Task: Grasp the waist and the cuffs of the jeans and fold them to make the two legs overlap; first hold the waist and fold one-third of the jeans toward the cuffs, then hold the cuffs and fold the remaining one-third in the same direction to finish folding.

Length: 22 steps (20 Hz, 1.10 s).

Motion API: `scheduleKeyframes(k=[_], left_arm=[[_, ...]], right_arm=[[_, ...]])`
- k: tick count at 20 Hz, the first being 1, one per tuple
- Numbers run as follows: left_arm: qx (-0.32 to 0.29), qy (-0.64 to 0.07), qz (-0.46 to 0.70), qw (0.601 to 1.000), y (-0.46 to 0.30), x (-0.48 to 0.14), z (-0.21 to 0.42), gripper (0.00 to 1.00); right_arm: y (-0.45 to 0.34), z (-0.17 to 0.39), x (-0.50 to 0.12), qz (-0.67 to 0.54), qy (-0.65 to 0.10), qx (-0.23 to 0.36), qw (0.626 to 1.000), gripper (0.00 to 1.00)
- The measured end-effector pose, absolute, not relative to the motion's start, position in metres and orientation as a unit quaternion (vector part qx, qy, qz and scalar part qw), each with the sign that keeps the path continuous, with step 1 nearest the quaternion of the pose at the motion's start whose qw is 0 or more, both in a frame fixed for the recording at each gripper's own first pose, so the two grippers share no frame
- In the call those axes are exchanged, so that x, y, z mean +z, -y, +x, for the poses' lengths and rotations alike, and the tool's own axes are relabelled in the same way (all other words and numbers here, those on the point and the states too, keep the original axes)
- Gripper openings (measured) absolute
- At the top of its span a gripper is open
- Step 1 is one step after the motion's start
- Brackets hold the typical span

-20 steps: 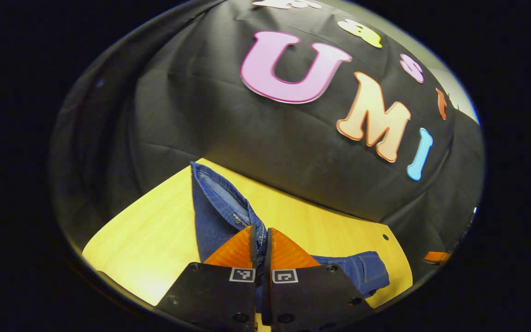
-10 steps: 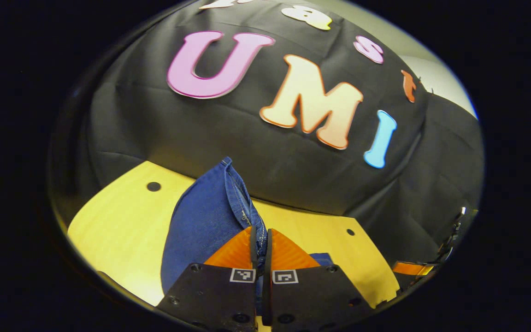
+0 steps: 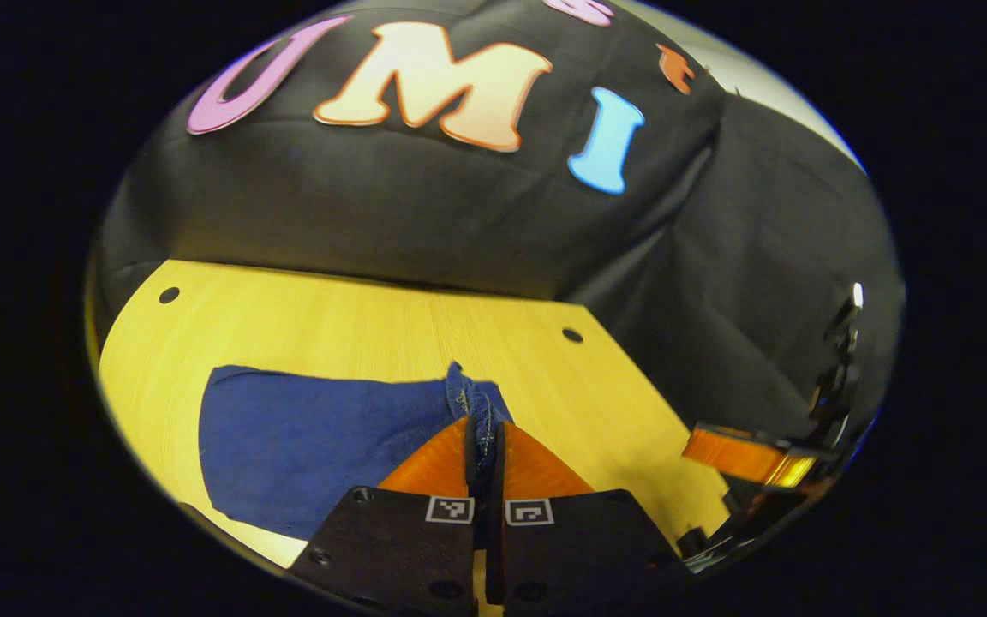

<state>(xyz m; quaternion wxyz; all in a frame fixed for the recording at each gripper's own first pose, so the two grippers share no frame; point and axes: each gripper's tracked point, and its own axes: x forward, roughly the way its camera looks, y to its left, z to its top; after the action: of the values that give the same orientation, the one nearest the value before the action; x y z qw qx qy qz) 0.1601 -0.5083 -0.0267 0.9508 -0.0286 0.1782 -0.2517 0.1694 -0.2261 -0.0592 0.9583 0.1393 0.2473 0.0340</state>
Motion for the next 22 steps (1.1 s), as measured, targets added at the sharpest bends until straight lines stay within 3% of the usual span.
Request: scheduleKeyframes(k=[6, 9, 13, 15, 19, 22], left_arm=[[-0.224, -0.212, 0.04, 0.95, 0.514, -0.077, 0.149, 0.06], [-0.254, -0.216, 0.043, 0.942, 0.526, -0.076, 0.134, 0.12], [-0.27, -0.176, 0.077, 0.943, 0.511, -0.049, 0.109, 0.77], [-0.245, -0.148, 0.077, 0.955, 0.477, -0.027, 0.106, 0.75], [-0.15, -0.106, 0.073, 0.98, 0.377, 0.012, 0.113, 0.91], [-0.106, -0.103, 0.043, 0.988, 0.32, 0.025, 0.111, 0.88]], right_arm=[[0.225, 0.163, -0.064, 0.132, -0.251, 0.032, 0.958, 0.98], [0.218, 0.162, -0.063, 0.131, -0.252, 0.036, 0.958, 0.98], [0.206, 0.158, -0.05, 0.139, -0.239, 0.032, 0.96, 0.98], [0.194, 0.155, -0.039, 0.136, -0.225, 0.03, 0.964, 0.98], [0.158, 0.147, -0.018, 0.134, -0.19, 0.024, 0.972, 0.98], [0.12, 0.14, -0.012, 0.128, -0.178, 0.032, 0.975, 0.98]])
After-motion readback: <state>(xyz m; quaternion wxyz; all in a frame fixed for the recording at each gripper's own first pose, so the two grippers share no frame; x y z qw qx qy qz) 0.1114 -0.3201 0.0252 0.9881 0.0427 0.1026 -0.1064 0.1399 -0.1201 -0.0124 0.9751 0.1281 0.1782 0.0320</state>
